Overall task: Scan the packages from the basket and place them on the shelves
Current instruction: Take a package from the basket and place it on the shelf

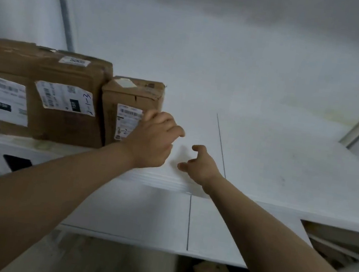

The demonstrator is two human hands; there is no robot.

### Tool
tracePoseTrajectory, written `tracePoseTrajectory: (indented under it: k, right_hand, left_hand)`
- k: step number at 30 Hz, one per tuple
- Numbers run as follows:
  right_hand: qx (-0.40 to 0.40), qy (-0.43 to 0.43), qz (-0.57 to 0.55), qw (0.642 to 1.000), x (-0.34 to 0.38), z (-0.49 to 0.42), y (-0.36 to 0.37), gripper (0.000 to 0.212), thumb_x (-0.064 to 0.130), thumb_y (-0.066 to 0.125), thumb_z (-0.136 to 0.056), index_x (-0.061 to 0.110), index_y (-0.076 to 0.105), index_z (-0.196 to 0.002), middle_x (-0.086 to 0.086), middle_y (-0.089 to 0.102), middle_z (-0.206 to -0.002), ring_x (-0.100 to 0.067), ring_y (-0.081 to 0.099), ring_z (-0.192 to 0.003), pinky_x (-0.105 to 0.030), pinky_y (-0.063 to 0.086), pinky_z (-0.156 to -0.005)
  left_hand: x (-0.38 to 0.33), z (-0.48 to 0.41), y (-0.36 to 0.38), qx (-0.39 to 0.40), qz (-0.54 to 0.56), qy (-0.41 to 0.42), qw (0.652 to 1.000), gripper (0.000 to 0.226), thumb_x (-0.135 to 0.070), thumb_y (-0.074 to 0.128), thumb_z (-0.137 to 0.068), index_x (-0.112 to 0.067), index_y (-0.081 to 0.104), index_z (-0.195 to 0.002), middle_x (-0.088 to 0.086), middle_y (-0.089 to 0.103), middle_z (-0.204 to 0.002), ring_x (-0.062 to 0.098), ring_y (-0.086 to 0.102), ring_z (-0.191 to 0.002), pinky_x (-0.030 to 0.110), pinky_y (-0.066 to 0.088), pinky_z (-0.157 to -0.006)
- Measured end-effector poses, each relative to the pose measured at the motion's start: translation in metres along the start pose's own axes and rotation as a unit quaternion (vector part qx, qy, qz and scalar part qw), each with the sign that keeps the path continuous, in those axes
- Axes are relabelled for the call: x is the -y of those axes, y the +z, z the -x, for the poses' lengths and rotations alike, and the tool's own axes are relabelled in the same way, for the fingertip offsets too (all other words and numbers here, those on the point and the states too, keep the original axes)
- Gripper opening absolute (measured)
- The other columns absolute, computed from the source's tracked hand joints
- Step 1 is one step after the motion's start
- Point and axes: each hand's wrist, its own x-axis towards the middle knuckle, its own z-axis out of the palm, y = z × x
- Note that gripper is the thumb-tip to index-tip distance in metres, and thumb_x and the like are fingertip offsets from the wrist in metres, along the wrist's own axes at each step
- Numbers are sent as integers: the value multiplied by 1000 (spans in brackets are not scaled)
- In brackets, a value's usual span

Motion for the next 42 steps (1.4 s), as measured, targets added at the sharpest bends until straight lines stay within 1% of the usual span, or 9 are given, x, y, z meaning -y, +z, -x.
tracePoseTrajectory:
  k: [7,10,15,20,26,30,35,39,42]
  right_hand:
    - [-76,60,28,995,-90,60,-75,36,19,70,-91,15,62,-126,-4,67,-112,-15,61,-85,-23,47,-63]
    - [-101,93,27,990,-143,92,-113,31,18,70,-90,15,64,-121,-4,67,-110,-18,64,-88,-26,49,-70]
    - [-99,162,58,980,-256,161,-173,30,23,73,-89,15,65,-117,-5,68,-108,-22,65,-95,-31,52,-77]
    - [-77,263,64,960,-387,234,-231,26,20,73,-88,14,68,-113,-4,66,-111,-23,62,-105,-36,54,-92]
    - [-84,372,19,924,-519,304,-292,8,17,70,-91,13,67,-97,-10,67,-100,-25,66,-97,-40,58,-91]
    - [-90,428,-25,899,-586,338,-310,11,20,67,-91,11,67,-97,-11,68,-94,-23,65,-82,-33,56,-68]
    - [-92,477,-44,873,-646,364,-318,9,14,64,-90,7,68,-95,-9,63,-83,-22,61,-74,-29,50,-61]
    - [-89,506,-49,857,-690,381,-328,13,16,71,-88,7,72,-97,-9,71,-90,-22,69,-79,-34,60,-71]
    - [-97,525,-61,843,-720,393,-341,11,18,70,-88,9,71,-95,-11,73,-94,-25,71,-88,-41,61,-81]
  left_hand:
    - [-88,8,51,91,97,26,991,24,-15,77,-72,-16,67,-94,-1,65,-88,28,61,-86,36,46,-72]
    - [-137,8,68,134,133,28,982,21,-10,77,-73,-13,67,-91,3,64,-84,29,61,-79,34,50,-59]
    - [-257,-4,105,225,173,16,959,21,-22,57,-94,-18,61,-114,-2,60,-111,22,53,-108,30,44,-78]
    - [-404,-12,140,311,216,-8,926,23,-28,54,-96,-23,58,-118,-4,58,-115,16,49,-110,29,41,-76]
    - [-540,-16,177,424,305,-90,848,15,-28,65,-91,-26,64,-106,-6,64,-109,12,60,-99,30,53,-86]
    - [-597,-21,197,485,331,-101,803,17,-27,70,-90,-26,65,-105,-7,64,-108,12,63,-103,30,53,-91]
    - [-660,-43,234,545,354,-113,751,15,-26,71,-90,-25,66,-104,-5,66,-109,14,62,-106,34,51,-98]
    - [-715,-63,265,597,372,-80,707,12,-22,69,-91,-18,69,-103,-3,66,-106,14,60,-104,27,49,-90]
    - [-757,-74,289,640,362,-51,676,13,-22,67,-89,-25,68,-76,-7,65,-86,16,64,-95,24,50,-79]
